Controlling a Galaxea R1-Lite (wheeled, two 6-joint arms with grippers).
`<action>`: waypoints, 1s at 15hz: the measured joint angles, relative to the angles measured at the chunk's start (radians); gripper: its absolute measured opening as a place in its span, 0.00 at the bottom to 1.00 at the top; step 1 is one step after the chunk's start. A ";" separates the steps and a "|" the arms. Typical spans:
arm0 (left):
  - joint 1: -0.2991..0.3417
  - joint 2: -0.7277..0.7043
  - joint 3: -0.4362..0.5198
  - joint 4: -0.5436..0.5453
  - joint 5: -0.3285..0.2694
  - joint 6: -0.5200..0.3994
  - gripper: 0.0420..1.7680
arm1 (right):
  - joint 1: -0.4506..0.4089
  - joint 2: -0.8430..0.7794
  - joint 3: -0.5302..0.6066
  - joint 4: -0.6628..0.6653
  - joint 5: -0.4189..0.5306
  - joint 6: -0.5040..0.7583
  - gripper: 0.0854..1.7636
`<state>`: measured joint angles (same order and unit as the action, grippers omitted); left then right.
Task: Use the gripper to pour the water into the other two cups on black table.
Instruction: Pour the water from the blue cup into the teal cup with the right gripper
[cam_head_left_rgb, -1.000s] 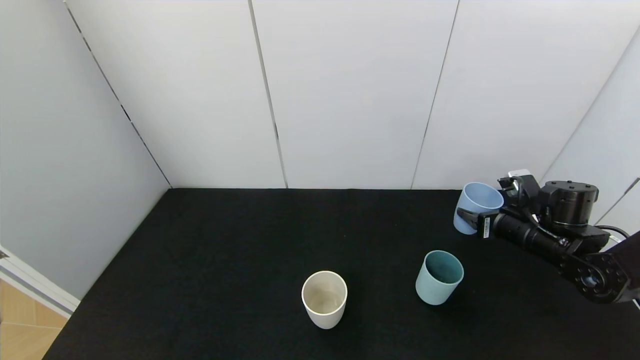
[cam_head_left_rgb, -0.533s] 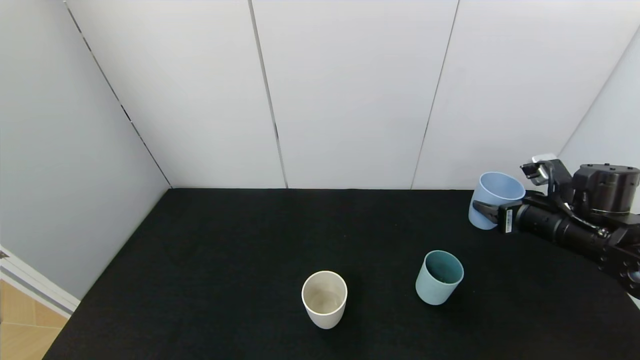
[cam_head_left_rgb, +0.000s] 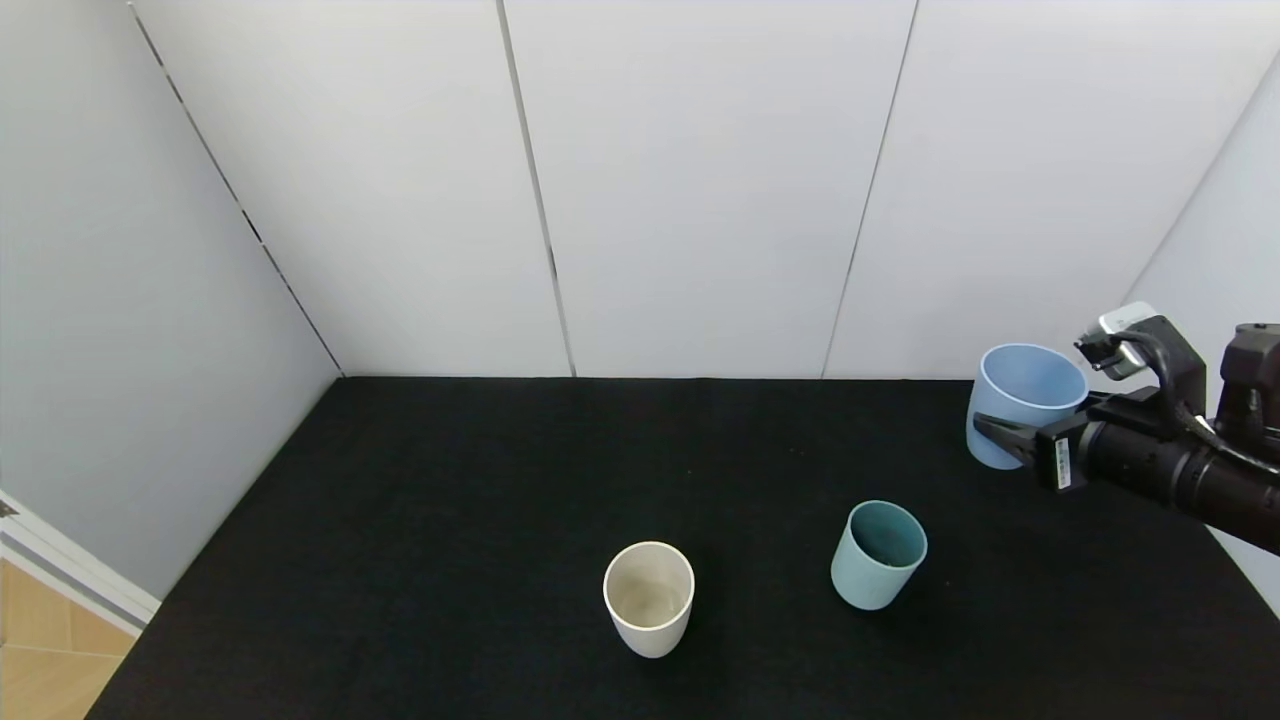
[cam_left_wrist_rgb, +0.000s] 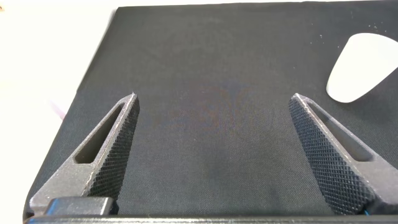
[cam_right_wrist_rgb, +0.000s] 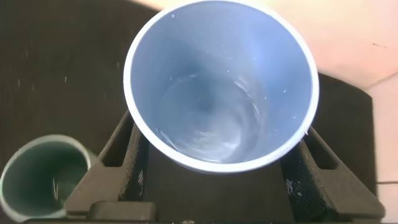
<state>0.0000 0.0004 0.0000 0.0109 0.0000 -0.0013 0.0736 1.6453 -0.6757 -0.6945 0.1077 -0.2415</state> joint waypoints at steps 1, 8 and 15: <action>0.000 0.000 0.000 0.000 0.000 0.000 0.97 | 0.000 -0.018 0.001 0.029 0.000 -0.024 0.70; 0.000 0.000 0.000 0.000 0.000 0.000 0.97 | -0.011 -0.157 0.001 0.251 0.000 -0.224 0.70; 0.000 0.000 0.000 0.000 0.000 0.000 0.97 | 0.041 -0.193 0.006 0.293 -0.075 -0.419 0.70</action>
<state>-0.0004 0.0004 0.0000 0.0109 0.0000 -0.0013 0.1149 1.4523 -0.6696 -0.4011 0.0326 -0.6600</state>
